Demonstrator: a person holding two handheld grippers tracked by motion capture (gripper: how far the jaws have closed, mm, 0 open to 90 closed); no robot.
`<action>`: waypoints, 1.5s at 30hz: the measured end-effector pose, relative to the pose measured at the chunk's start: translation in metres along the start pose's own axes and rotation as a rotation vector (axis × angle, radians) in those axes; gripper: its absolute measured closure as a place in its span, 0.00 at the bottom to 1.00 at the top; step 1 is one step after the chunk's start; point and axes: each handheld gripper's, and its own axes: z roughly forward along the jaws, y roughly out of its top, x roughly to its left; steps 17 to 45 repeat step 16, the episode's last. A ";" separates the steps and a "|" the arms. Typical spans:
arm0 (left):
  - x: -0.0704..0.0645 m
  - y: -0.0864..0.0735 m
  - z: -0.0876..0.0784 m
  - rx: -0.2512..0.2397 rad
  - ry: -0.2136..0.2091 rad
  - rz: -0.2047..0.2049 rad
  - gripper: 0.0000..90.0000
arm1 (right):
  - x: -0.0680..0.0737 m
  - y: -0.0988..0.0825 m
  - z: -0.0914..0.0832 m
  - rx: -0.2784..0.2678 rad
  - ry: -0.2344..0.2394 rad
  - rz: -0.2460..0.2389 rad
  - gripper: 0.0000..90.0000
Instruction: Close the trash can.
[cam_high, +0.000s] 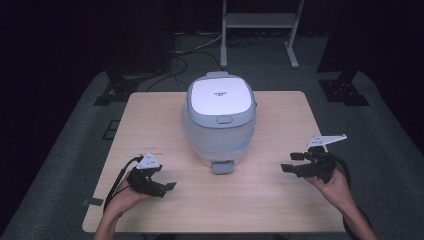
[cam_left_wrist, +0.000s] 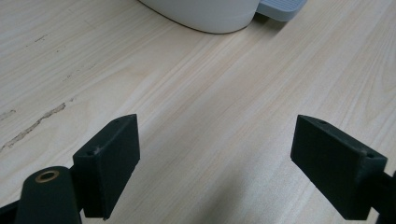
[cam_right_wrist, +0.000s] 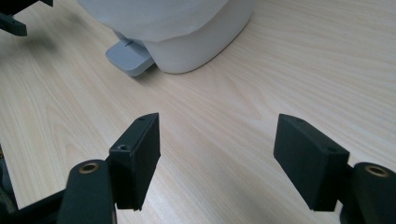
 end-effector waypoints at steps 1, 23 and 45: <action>0.000 0.000 0.000 -0.001 0.000 0.000 0.16 | 0.000 -0.001 0.000 0.001 0.000 0.001 0.34; 0.000 0.000 0.000 -0.001 0.001 0.004 0.16 | 0.008 -0.015 0.004 0.005 -0.007 -0.016 0.33; 0.000 0.000 0.000 -0.001 0.001 0.004 0.16 | 0.008 -0.015 0.004 0.005 -0.007 -0.016 0.33</action>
